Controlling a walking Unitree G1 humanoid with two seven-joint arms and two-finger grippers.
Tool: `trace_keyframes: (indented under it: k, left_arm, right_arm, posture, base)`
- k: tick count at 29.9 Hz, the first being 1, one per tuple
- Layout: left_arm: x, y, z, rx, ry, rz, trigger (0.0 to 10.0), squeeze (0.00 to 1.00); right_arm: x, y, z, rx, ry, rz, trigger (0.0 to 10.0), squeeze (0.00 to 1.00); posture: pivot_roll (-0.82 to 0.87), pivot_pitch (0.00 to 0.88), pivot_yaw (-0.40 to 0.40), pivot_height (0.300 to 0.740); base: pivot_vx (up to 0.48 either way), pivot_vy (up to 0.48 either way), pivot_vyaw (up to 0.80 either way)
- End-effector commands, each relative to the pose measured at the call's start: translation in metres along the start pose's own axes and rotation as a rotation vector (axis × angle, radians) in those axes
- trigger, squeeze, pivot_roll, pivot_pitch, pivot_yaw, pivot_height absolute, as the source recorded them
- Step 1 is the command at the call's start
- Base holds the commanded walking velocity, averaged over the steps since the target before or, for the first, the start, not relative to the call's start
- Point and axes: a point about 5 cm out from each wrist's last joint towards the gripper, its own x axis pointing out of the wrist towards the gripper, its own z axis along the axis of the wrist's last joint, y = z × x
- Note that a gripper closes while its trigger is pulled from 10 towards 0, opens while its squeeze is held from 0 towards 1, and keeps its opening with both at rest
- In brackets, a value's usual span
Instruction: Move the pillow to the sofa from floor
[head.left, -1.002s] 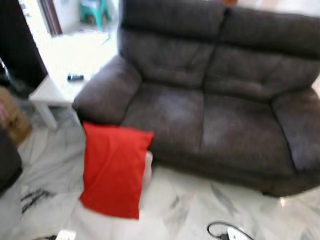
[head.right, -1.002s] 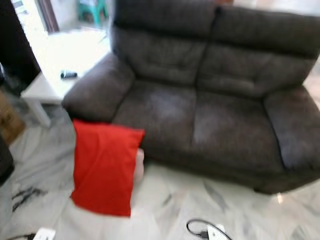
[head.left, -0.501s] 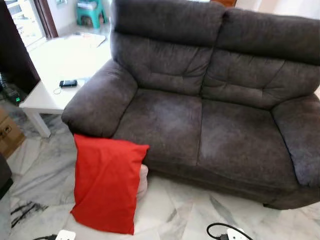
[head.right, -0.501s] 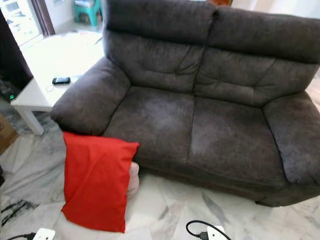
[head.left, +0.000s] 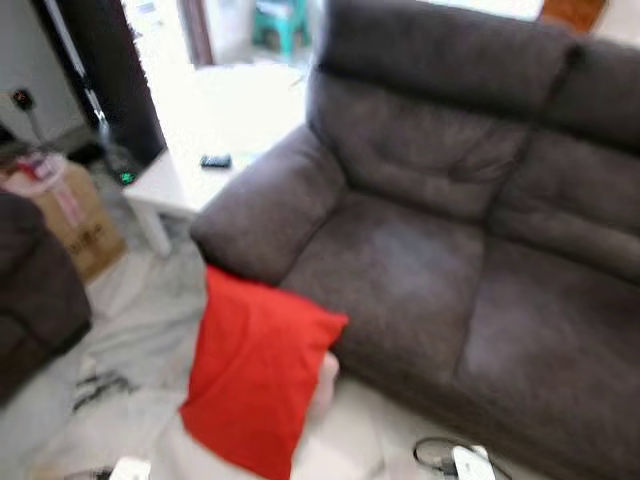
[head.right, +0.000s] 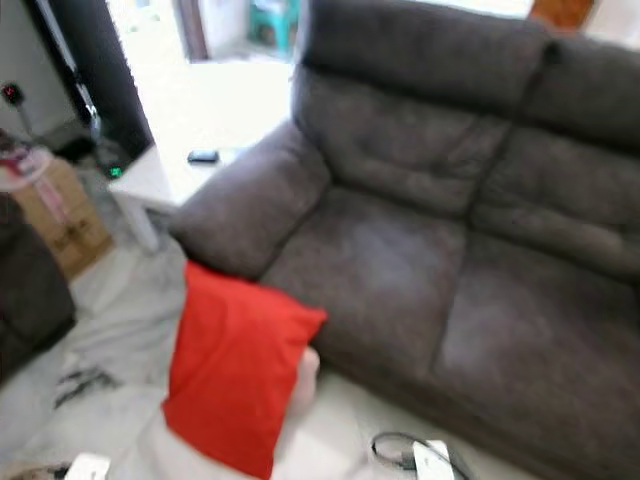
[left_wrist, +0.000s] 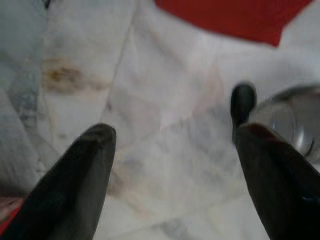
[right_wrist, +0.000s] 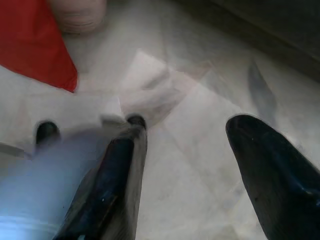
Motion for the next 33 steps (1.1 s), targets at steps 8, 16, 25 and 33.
trace_keyframes:
  k: [8, 16, 25, 33]
  left_arm:
    - [-0.0016, 0.0006, -0.0086, 0.011, 0.023, -0.004, 10.0, 0.0]
    - [-0.0015, 0.0006, -0.0086, 0.011, 0.025, -0.003, 10.0, 0.0]
    - [-0.0015, 0.0006, -0.0088, 0.01, 0.027, -0.005, 10.0, 0.0]
    - [-0.0016, 0.0004, -0.0093, 0.008, 0.028, -0.004, 10.0, 0.0]
  right_arm:
    - [-0.0015, -0.0012, -0.0092, 0.003, 0.033, -0.002, 10.0, 0.0]
    - [-0.0016, -0.0012, -0.0092, 0.001, 0.033, -0.002, 10.0, 0.0]
    - [-0.0017, -0.0011, -0.0098, 0.033, 0.029, -0.006, 10.0, 0.0]
    - [-0.0018, -0.0012, -0.01, 0.05, 0.022, -0.01, 10.0, 0.0]
  posture:
    - [0.02, 0.051, -0.066, 0.74]
    - [0.02, 0.051, -0.066, 0.74]
    - [0.02, 0.051, -0.065, 0.74]
    - [0.02, 0.052, -0.065, 0.74]
  base:
    - [0.0, 0.0, 0.8]
    - [0.0, 0.0, 0.8]
    - [0.0, 0.0, 0.24]
    - [0.0, 0.0, 0.0]
